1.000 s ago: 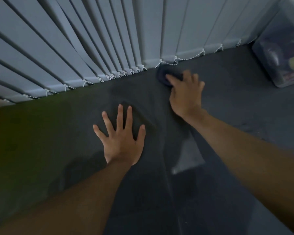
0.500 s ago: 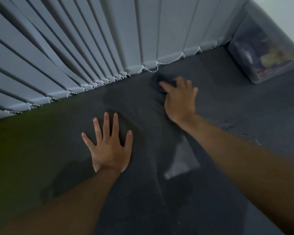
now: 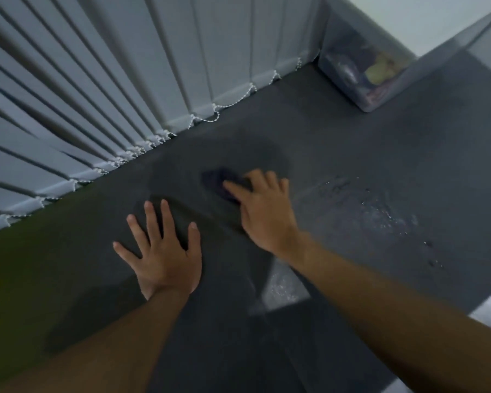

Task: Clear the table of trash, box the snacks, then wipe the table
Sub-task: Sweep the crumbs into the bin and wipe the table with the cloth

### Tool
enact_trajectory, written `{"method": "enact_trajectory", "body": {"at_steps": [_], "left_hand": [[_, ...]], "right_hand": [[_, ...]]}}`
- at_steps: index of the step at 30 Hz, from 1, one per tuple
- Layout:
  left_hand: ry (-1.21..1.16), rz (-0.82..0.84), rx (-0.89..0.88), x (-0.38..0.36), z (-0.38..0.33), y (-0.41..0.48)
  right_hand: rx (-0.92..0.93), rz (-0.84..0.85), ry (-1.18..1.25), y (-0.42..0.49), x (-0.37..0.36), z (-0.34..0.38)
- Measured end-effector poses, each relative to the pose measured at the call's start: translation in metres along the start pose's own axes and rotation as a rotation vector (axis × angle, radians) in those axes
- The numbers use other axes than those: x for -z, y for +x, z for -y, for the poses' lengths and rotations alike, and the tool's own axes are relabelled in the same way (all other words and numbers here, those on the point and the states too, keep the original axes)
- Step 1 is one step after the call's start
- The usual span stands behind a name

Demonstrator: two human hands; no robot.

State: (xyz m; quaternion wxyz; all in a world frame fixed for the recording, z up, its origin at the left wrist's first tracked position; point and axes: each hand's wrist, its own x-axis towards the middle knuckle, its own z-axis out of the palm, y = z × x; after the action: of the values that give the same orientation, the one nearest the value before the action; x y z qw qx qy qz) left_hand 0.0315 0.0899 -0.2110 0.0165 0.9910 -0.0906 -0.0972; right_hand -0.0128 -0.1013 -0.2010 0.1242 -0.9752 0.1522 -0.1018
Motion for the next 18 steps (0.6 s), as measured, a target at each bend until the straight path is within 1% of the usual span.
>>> {"method": "enact_trajectory", "body": {"at_steps": [1,2,3,4,6,7,8,9,10,11,13,14,15,16,18], "left_hand": [[0.001,0.001,-0.006,0.0,0.0,0.0],[0.001,0.002,-0.012,0.0,0.0,-0.001],[-0.004,0.001,-0.017,0.001,-0.001,-0.001],[-0.012,-0.004,-0.021,0.001,-0.001,-0.001],[-0.021,-0.015,-0.049,0.002,-0.002,-0.003],[-0.022,-0.025,-0.083,0.003,-0.001,-0.003],[-0.027,-0.036,-0.131,0.003,-0.001,-0.003],[-0.035,-0.045,-0.181,0.003,-0.001,-0.003],[-0.042,-0.056,-0.225,0.002,0.0,-0.002],[-0.043,-0.069,-0.268,0.002,0.001,-0.003],[-0.032,-0.094,-0.351,0.0,0.001,-0.004],[-0.028,-0.111,-0.387,-0.001,0.001,-0.005],[-0.033,-0.13,-0.414,0.0,0.001,-0.004],[-0.047,-0.144,-0.433,0.001,0.0,-0.002],[-0.073,-0.167,-0.472,0.006,-0.004,0.004]], "right_hand": [[0.108,0.037,-0.03,-0.012,0.0,-0.001],[0.153,0.052,-0.066,-0.018,0.002,-0.008],[0.112,0.031,-0.093,-0.02,0.005,-0.018],[-0.004,-0.016,-0.1,-0.021,0.008,-0.028],[-0.352,-0.107,-0.075,-0.024,0.013,-0.042],[-0.483,-0.13,-0.052,-0.028,0.014,-0.041],[-0.541,-0.141,-0.039,-0.034,0.015,-0.036],[-0.519,-0.143,-0.036,-0.042,0.014,-0.028],[-0.433,-0.131,-0.036,-0.052,0.013,-0.02],[-0.305,-0.105,-0.032,-0.063,0.013,-0.014],[-0.079,-0.029,-0.053,-0.081,0.014,-0.018],[-0.043,-0.022,-0.083,-0.085,0.015,-0.027],[-0.08,-0.041,-0.105,-0.087,0.018,-0.037],[-0.183,-0.08,-0.112,-0.089,0.02,-0.046],[-0.459,-0.147,-0.095,-0.092,0.023,-0.053]]}}
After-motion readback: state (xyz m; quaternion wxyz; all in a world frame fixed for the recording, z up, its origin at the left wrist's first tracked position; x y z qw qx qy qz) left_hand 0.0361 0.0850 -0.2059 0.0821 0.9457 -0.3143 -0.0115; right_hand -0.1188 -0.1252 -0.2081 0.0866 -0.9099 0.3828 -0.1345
